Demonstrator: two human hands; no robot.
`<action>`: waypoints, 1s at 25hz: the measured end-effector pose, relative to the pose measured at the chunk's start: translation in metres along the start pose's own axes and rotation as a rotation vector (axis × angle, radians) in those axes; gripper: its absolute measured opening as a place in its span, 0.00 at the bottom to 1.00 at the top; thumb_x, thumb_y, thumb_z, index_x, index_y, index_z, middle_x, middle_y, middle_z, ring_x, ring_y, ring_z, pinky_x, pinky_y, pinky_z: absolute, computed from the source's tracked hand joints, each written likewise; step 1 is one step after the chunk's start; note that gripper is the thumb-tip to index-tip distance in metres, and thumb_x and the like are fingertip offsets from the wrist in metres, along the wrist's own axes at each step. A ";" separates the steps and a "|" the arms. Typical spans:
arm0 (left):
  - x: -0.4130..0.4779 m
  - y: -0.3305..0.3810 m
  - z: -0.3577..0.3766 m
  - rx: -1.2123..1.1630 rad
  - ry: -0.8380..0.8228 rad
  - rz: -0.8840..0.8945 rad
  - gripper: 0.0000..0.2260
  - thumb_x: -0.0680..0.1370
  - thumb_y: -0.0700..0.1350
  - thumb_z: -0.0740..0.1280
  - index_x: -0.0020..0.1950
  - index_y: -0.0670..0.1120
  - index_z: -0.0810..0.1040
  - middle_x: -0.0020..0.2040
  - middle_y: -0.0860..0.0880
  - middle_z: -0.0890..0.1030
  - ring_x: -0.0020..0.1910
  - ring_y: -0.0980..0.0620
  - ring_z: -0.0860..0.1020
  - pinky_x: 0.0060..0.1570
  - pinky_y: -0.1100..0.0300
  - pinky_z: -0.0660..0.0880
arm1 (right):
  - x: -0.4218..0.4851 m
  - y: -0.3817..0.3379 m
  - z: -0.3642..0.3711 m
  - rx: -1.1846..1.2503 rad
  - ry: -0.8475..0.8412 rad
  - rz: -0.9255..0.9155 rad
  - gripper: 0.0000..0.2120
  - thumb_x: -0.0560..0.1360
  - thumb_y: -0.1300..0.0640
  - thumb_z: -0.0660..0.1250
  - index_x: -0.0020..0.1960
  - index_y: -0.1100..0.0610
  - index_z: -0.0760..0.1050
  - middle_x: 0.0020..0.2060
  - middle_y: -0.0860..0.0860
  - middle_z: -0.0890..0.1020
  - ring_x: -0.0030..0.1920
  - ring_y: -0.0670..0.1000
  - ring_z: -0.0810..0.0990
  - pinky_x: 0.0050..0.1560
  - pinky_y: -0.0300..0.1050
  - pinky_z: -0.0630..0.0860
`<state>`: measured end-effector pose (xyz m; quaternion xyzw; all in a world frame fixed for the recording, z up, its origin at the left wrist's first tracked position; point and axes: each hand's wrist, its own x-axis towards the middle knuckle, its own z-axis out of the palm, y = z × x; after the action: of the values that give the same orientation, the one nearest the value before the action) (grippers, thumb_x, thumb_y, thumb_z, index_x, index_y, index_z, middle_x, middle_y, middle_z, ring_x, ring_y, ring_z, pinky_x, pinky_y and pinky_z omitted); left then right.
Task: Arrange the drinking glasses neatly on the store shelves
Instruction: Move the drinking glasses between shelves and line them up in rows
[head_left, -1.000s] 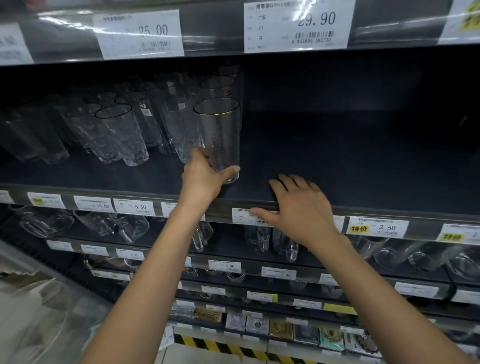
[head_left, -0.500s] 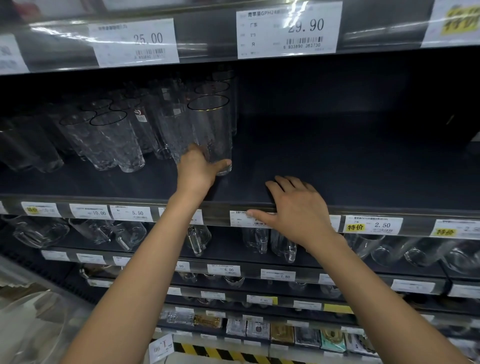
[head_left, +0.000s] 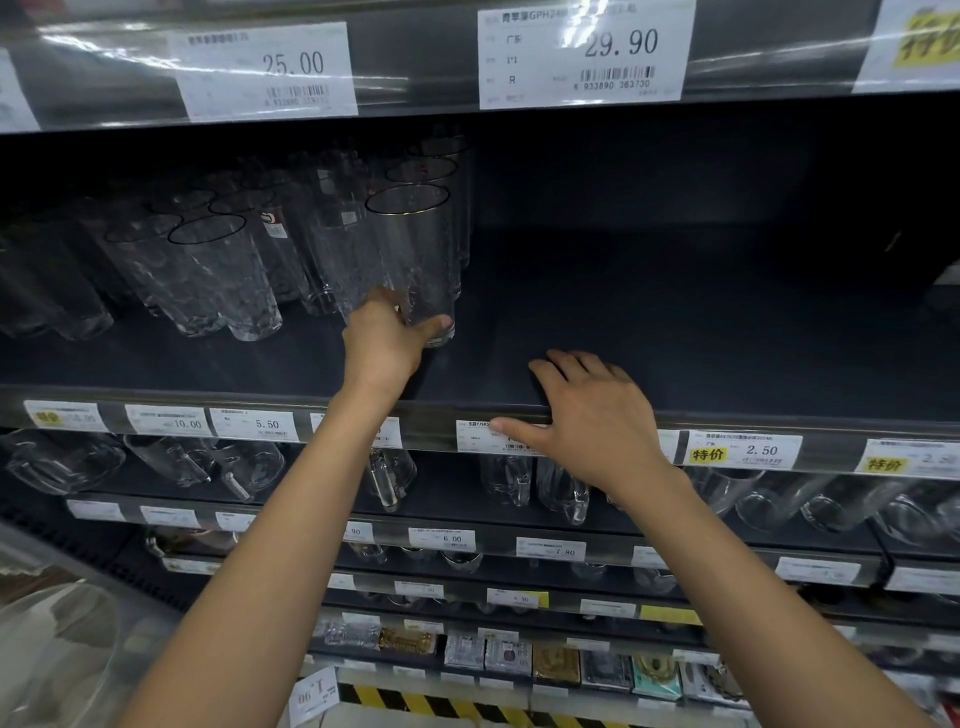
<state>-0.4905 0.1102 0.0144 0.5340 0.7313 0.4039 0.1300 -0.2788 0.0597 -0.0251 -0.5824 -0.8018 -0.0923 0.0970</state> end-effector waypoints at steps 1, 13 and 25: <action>0.000 -0.002 0.000 -0.003 0.001 -0.001 0.26 0.71 0.56 0.77 0.60 0.41 0.75 0.53 0.44 0.82 0.50 0.48 0.77 0.47 0.59 0.68 | 0.000 0.000 0.000 0.000 0.000 0.001 0.41 0.72 0.24 0.49 0.72 0.52 0.69 0.71 0.51 0.73 0.71 0.53 0.69 0.67 0.51 0.69; -0.008 -0.008 -0.006 -0.108 -0.022 0.048 0.25 0.75 0.50 0.75 0.68 0.42 0.76 0.53 0.44 0.84 0.51 0.50 0.79 0.59 0.57 0.73 | 0.000 0.000 0.000 -0.001 0.000 0.005 0.42 0.72 0.23 0.49 0.72 0.52 0.69 0.71 0.51 0.73 0.71 0.53 0.70 0.66 0.51 0.69; 0.001 -0.013 -0.009 -0.174 -0.086 -0.036 0.30 0.72 0.52 0.78 0.70 0.43 0.75 0.51 0.47 0.83 0.58 0.48 0.80 0.66 0.52 0.73 | -0.001 -0.001 -0.006 0.007 -0.034 0.010 0.43 0.72 0.22 0.47 0.74 0.50 0.66 0.73 0.49 0.70 0.73 0.52 0.66 0.69 0.50 0.66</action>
<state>-0.5052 0.1053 0.0110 0.5241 0.6968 0.4402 0.2144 -0.2798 0.0573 -0.0199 -0.5874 -0.8008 -0.0789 0.0858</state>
